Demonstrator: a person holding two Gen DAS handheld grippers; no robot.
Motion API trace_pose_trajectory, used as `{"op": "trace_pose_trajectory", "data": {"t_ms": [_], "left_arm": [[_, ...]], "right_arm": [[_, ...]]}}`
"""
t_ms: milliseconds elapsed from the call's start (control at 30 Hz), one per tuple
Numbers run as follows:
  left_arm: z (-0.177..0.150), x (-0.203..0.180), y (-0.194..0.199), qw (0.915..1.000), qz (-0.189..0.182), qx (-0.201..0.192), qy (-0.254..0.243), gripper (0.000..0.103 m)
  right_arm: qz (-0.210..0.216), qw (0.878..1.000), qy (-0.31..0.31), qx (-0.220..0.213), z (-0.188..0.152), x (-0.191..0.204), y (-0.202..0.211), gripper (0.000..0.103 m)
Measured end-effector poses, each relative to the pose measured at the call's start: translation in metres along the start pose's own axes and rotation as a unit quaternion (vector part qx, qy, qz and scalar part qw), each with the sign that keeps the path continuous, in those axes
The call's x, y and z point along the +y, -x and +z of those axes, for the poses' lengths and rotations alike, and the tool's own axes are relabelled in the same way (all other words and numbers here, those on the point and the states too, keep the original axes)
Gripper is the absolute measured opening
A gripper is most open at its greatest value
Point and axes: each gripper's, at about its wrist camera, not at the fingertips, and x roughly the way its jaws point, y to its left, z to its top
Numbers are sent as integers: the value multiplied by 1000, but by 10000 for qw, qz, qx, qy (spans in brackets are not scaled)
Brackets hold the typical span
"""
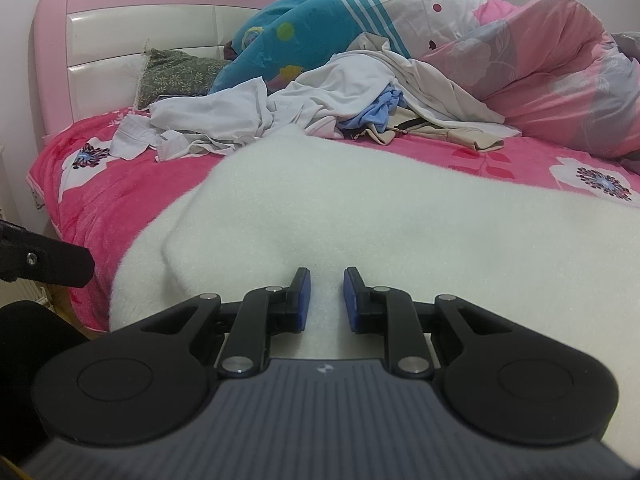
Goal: Fold clothes
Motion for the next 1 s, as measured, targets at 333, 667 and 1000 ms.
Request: {"op": "trace_pose_trajectory", "data": {"t_ms": [333, 667, 1000], "left_arm": [[4, 12, 1, 9992, 125, -7, 383, 103], [0, 8, 2, 9996, -170, -60, 236, 103], [-10, 0, -2, 9995, -240, -201, -108, 103]], "right_arm": [[-23, 10000, 6, -4, 0, 1, 0, 18], [-41, 10000, 0, -7, -1, 2, -1, 18], [-14, 10000, -19, 14, -1, 1, 1, 18]]}}
